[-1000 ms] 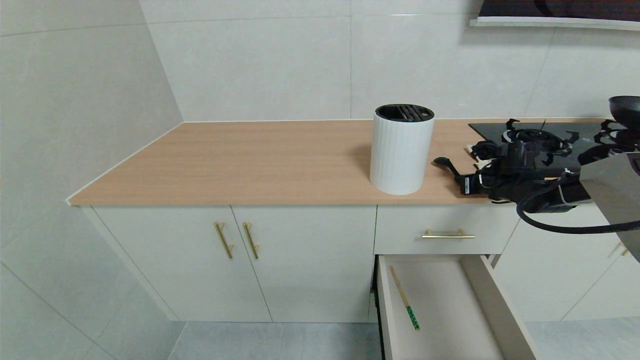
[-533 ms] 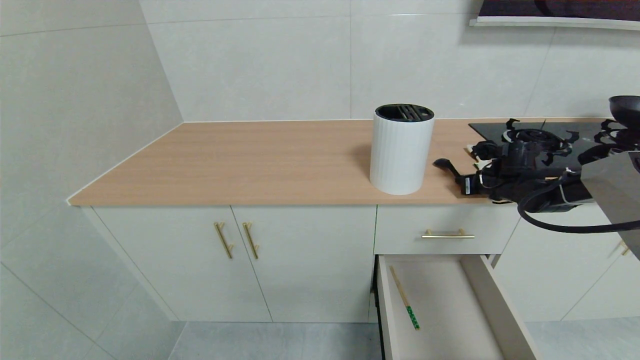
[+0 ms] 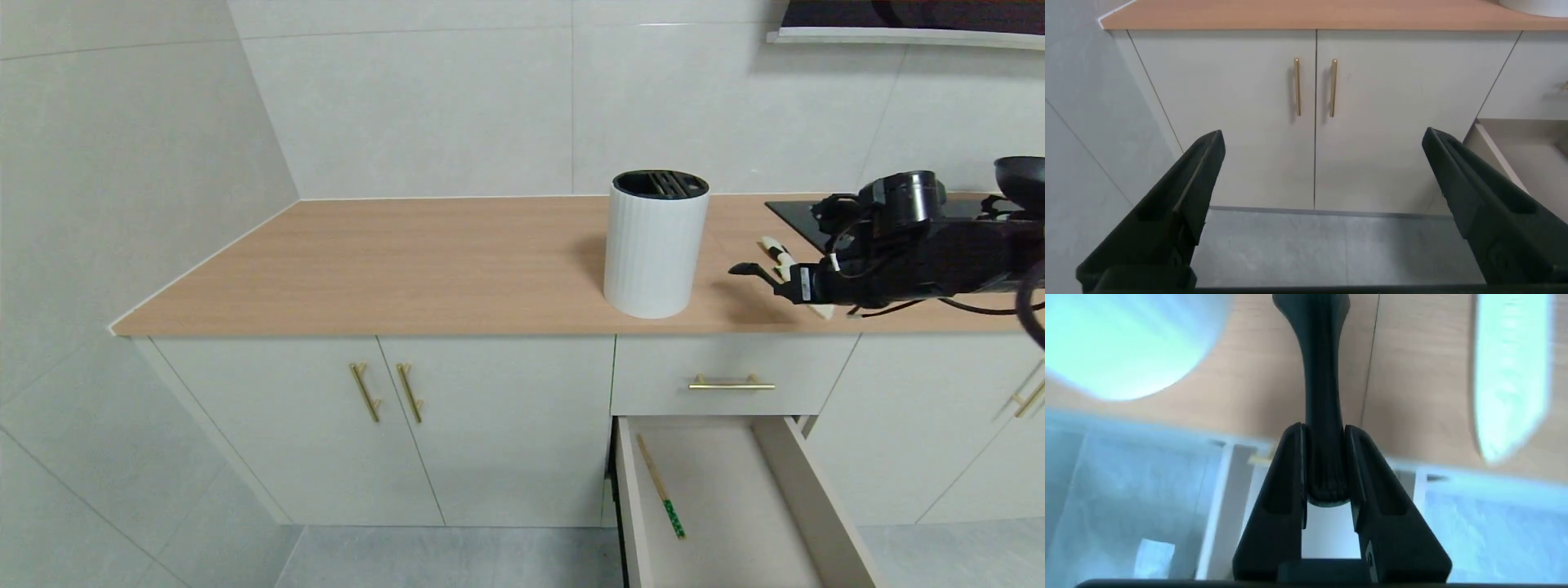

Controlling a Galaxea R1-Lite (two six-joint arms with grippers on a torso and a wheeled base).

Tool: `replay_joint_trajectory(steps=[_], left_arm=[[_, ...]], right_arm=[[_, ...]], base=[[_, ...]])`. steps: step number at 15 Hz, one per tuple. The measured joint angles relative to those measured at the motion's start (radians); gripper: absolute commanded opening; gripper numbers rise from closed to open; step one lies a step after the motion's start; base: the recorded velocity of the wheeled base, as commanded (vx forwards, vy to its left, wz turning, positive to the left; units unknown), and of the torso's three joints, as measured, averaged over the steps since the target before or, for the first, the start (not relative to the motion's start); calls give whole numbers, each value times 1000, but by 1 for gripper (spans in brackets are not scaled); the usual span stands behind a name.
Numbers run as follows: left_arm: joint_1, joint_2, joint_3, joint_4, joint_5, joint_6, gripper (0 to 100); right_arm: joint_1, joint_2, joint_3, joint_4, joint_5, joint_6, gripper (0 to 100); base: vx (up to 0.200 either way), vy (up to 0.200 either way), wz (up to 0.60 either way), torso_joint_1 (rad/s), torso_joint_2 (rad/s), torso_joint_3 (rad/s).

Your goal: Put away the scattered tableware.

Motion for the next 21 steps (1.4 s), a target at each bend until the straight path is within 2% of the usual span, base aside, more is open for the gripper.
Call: replay_joint_trajectory(steps=[6, 11, 15, 21], left_arm=[[0, 0, 0, 0, 0, 0, 100], [0, 0, 0, 0, 0, 0, 100], [0, 0, 0, 0, 0, 0, 100], [0, 0, 0, -1, 0, 0, 100]], right_arm=[[19, -296, 359, 1, -42, 2, 0], [20, -493, 672, -251, -56, 1, 0], [18, -565, 777, -275, -53, 0, 0], [17, -616, 827, -276, -50, -1, 0]], base=[[0, 0, 0, 0, 0, 0], [0, 0, 0, 0, 0, 0], [0, 0, 0, 0, 0, 0], [0, 0, 0, -9, 24, 16]])
